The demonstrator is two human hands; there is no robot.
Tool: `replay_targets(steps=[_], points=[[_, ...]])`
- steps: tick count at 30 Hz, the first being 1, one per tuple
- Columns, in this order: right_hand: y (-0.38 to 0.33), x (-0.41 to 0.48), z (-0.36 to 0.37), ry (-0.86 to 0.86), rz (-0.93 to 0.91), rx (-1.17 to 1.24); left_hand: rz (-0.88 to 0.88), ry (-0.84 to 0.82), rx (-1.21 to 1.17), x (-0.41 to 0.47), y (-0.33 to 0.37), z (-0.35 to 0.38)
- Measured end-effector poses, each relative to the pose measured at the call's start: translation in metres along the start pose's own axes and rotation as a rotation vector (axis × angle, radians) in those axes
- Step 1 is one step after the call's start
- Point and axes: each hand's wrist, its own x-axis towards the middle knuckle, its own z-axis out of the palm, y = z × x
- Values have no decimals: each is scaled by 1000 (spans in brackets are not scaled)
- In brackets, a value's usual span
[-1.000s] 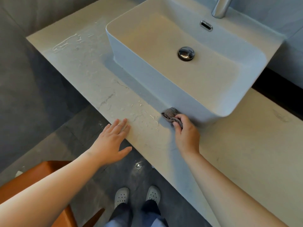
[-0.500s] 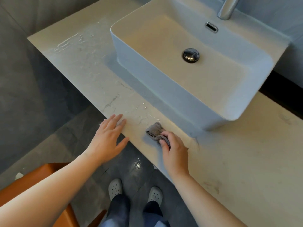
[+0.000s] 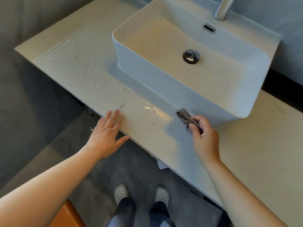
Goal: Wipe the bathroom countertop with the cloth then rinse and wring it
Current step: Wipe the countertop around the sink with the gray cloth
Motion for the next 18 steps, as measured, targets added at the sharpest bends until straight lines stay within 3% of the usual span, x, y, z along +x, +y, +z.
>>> replay_targets(steps=[5, 11, 18], points=[[31, 23, 4, 9, 0, -173, 22, -13, 9, 2, -4, 2], [31, 15, 35, 114, 10, -137, 37, -28, 33, 3, -8, 0], [22, 23, 47, 77, -35, -150, 64, -7, 20, 5, -13, -2]])
